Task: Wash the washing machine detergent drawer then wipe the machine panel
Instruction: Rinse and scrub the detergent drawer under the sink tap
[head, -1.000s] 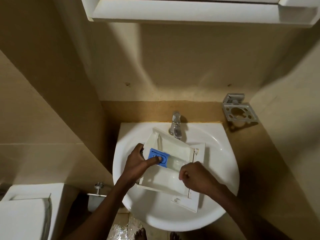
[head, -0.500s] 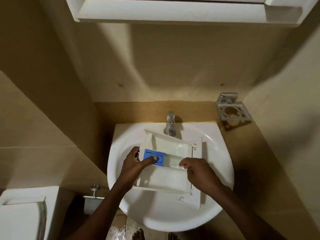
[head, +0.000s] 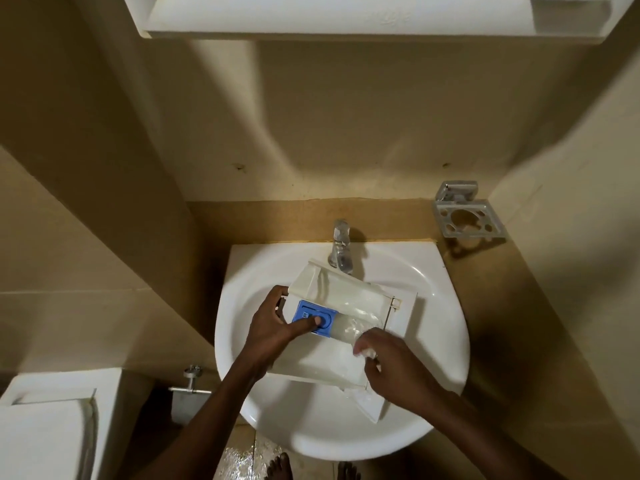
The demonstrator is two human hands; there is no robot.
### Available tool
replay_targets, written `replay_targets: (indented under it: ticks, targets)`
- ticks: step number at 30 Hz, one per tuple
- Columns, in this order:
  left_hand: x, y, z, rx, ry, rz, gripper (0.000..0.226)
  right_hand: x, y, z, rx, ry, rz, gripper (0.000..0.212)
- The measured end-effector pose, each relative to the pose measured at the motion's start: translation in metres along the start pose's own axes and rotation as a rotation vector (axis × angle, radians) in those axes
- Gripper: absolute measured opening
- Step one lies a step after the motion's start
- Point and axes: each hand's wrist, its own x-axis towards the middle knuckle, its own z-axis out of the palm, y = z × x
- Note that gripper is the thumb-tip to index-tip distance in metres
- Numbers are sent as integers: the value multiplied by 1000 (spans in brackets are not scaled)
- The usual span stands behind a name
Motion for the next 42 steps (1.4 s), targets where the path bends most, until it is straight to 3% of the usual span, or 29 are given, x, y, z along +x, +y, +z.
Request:
replay_targets:
  ticks: [2, 7, 10, 12, 14, 16, 18, 20, 21, 23, 27, 30, 33, 38, 42]
  targets:
    - [0, 1, 2, 10, 6, -9, 60, -10, 7, 6, -167, -36, -65, 32]
    - [6, 6, 2, 70, 11, -25, 55, -23, 14, 31, -480, -80, -233, 68]
    - [8, 11, 2, 79, 30, -45, 48, -21, 14, 16, -495, 42, -295, 39]
    - [8, 11, 0, 62, 44, -70, 43, -15, 18, -4, -438, 218, -292, 31]
    - [7, 9, -2, 48, 39, -91, 49, -12, 23, -19, -293, 364, -131, 33]
    - [7, 6, -3, 17, 33, -117, 50, -10, 24, -25, 6, 390, 184, 46]
    - [6, 5, -2, -52, 23, -140, 45, -6, 25, -25, 394, 208, 542, 90]
    - [6, 7, 1, -112, -3, -154, 45, -2, 26, -27, 731, 35, 663, 110]
    - [5, 8, 3, -131, -18, -159, 48, 0, 26, -29, 891, -24, 658, 108]
    - [5, 8, 5, -163, -46, -172, 54, 0, 21, -35, 1115, -77, 622, 85]
    - [4, 5, 7, -229, -101, -212, 54, 1, 13, -48, 1329, -19, 590, 58]
    - [2, 4, 14, -268, -136, -241, 47, 1, 11, -61, 1359, 36, 597, 46]
    - [-1, 3, 23, -255, -186, -283, 40, -3, 13, -68, 1270, 62, 599, 49]
    - [-1, -7, 32, -298, -316, -367, 49, -3, 20, -86, 1090, 149, 475, 60]
    - [3, -12, 38, -299, -309, -405, 70, 6, 22, -102, 925, 133, 429, 76]
